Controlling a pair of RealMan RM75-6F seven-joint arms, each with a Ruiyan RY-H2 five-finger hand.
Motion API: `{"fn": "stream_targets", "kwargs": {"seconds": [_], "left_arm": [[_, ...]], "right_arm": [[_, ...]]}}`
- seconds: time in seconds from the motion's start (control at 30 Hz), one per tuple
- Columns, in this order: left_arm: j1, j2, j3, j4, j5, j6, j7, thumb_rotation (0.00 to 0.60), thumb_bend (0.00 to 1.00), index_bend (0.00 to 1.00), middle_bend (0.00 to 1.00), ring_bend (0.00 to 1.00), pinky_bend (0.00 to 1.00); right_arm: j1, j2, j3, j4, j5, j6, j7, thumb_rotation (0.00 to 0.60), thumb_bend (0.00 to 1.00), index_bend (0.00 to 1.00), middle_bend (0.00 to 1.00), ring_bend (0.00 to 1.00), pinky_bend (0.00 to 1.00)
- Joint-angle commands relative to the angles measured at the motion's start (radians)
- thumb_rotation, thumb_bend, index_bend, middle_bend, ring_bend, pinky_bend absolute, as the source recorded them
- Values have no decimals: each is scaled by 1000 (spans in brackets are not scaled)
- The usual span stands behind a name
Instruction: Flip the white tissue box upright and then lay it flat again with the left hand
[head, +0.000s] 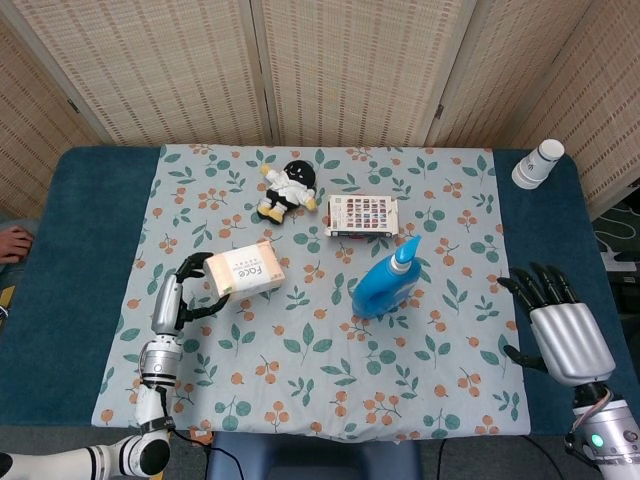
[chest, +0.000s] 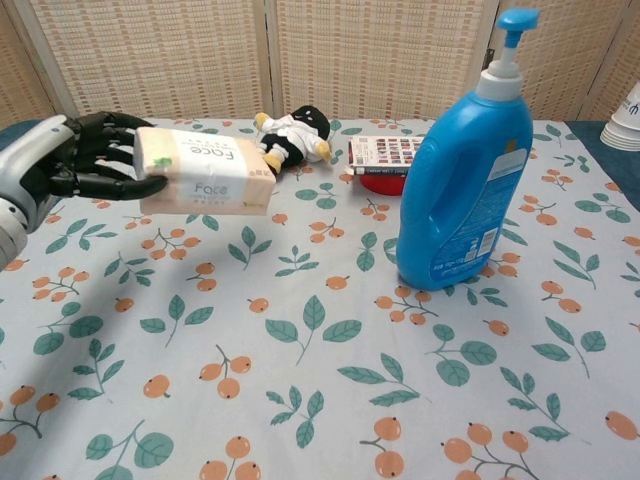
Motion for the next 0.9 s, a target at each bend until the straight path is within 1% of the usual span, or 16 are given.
{"fn": "stream_targets", "kwargs": {"seconds": [0.03, 0.3, 0.67, 0.9], "left_arm": [[18, -15, -4, 21, 21, -11, -20, 600, 236, 400, 520, 329, 318], [64, -52, -21, 80, 33, -21, -55, 600, 236, 397, 517, 327, 305], [108, -100, -10, 165, 69, -57, -81, 600, 235, 392, 508, 321, 304], [125, -120, -14, 200, 83, -78, -87, 600, 235, 391, 508, 321, 304]], "right_arm": [[1, 0, 1, 0, 3, 1, -2, 600, 115, 174, 107, 0, 57], [1, -1, 0, 1, 5, 2, -2, 600, 115, 174, 107, 0, 57], [3, -9, -3, 0, 6, 1, -15, 600, 116, 174, 107, 0, 57], [5, -9, -4, 2, 9, -1, -16, 600, 116, 174, 108, 0, 57]]}}
